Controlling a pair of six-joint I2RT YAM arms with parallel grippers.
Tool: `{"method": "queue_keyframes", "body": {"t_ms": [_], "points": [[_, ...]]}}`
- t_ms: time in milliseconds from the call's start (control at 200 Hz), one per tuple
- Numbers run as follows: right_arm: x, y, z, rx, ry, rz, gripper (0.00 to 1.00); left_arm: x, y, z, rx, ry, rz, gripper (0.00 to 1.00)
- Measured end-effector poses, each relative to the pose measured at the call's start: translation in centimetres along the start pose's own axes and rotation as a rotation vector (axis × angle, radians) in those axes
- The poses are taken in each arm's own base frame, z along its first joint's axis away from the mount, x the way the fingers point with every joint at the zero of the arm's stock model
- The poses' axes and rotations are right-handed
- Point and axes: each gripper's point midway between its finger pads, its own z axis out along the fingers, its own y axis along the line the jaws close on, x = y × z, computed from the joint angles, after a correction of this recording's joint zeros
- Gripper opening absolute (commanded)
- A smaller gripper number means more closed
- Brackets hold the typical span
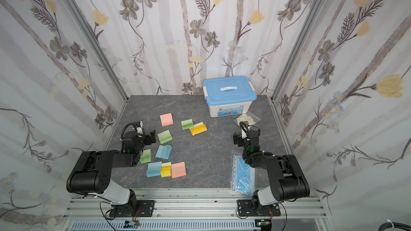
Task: Tear off pages from different memo pads
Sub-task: Move the memo pad to the center of the board.
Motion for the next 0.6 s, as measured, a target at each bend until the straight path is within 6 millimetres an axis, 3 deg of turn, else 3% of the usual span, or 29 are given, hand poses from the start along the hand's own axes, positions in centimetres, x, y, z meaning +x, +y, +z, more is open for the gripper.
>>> {"method": "queue_keyframes", "body": {"t_ms": [370,435,540,599], "points": [[-0.1,0.7,0.1,-0.038,0.001,0.015,1.00,-0.4,-0.5,-0.2,0.042,0.004,-0.006,1.00],[-0.1,1.2,0.0,-0.048,-0.002,0.007,1.00,-1.9,-0.9,-0.6,0.057,0.003,-0.005,1.00],[0.2,1.8,-0.4,-0.060,0.000,-0.016,1.00,-6.6,-1.7,-1.5,0.085,-0.059,-0.019,1.00],[0.4,2.0,-0.6,-0.059,0.001,-0.021,1.00,-7.3,-2.0,-2.5,0.101,-0.078,-0.024,1.00]]}}
